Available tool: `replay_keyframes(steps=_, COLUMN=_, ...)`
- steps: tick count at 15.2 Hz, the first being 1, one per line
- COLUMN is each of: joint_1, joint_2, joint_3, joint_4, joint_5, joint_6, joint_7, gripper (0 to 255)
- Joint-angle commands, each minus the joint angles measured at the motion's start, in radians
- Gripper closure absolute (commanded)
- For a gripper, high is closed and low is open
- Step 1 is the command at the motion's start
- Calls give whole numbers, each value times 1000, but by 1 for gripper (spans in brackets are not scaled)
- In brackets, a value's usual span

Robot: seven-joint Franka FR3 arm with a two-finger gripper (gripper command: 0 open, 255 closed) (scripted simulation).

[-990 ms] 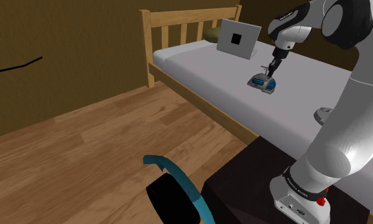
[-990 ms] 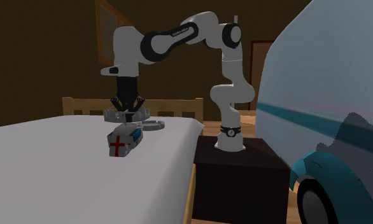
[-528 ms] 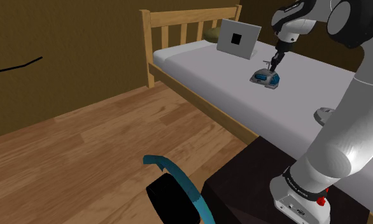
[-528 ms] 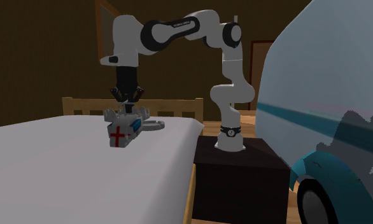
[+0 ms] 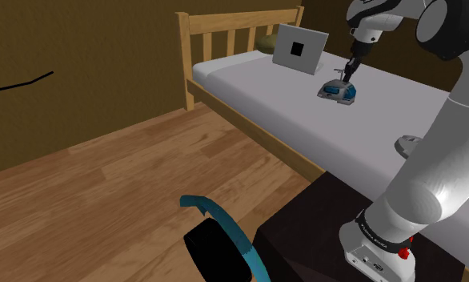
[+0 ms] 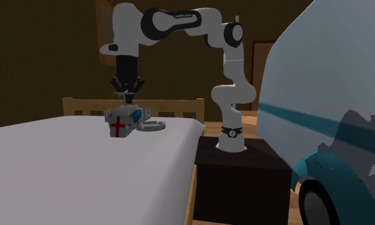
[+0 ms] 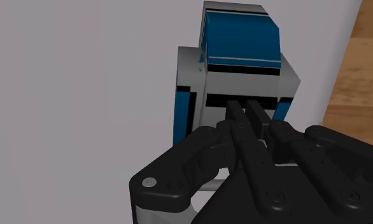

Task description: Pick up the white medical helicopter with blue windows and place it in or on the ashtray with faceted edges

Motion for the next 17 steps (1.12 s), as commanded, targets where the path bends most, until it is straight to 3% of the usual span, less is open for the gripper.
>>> replay_keyframes(steps=1, joint_1=-1, joint_2=-5, joint_3=-2, joint_4=27, joint_5=-4, joint_6=-30, joint_7=2, gripper=255)
replay_keyframes(steps=9, joint_1=-24, joint_2=-199, joint_3=-56, joint_4=-144, joint_5=-131, joint_6=-9, joint_7=-47, gripper=255)
replay_keyframes(steps=17, joint_1=-96, joint_2=-383, joint_3=-107, joint_4=-259, joint_5=-266, joint_6=-27, joint_7=-122, gripper=255)
